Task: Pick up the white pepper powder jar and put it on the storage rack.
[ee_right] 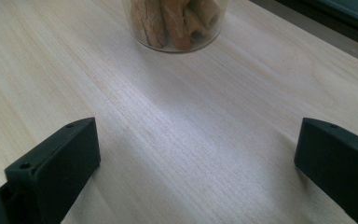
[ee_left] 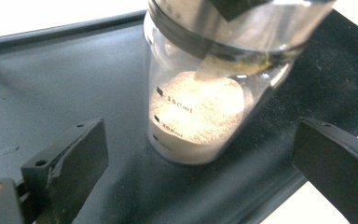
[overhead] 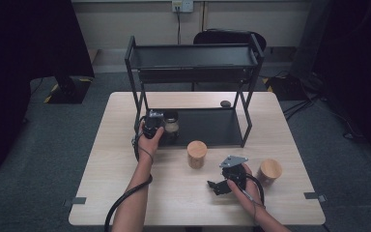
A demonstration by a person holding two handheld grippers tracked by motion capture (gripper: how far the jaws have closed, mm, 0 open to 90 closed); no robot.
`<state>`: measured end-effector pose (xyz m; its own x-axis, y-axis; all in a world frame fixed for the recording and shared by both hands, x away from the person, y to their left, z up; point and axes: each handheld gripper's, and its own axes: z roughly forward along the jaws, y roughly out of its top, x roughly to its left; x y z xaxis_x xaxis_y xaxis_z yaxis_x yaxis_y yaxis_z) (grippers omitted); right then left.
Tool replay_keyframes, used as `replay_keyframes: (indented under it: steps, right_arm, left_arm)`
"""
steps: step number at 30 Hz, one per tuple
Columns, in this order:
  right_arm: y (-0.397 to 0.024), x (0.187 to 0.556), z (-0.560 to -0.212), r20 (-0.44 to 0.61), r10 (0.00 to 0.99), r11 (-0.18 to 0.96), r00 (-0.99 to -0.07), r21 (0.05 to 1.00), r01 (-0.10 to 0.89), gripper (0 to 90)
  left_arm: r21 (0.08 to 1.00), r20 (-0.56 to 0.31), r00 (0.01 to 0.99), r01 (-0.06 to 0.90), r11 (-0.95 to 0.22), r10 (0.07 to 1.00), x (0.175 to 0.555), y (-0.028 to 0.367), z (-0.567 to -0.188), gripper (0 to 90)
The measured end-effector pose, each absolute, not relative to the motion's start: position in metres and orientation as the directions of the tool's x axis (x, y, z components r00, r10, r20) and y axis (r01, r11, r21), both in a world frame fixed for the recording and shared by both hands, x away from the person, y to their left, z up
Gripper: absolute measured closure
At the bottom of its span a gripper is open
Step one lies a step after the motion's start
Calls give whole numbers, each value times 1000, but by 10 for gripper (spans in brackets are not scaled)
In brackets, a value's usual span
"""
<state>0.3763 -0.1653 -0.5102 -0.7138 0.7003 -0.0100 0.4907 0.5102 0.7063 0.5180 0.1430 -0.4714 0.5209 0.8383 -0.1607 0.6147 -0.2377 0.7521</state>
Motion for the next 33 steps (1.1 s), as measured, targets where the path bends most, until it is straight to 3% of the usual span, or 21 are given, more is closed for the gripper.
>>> replay_keyframes:
  steps: [33]
  right_arm:
    - [-165, 376, -510, -10, 700, 510, -714, 706, 491, 0]
  left_arm:
    - [753, -175, 599, 592, -286, 781, 493, 142, -470, 35]
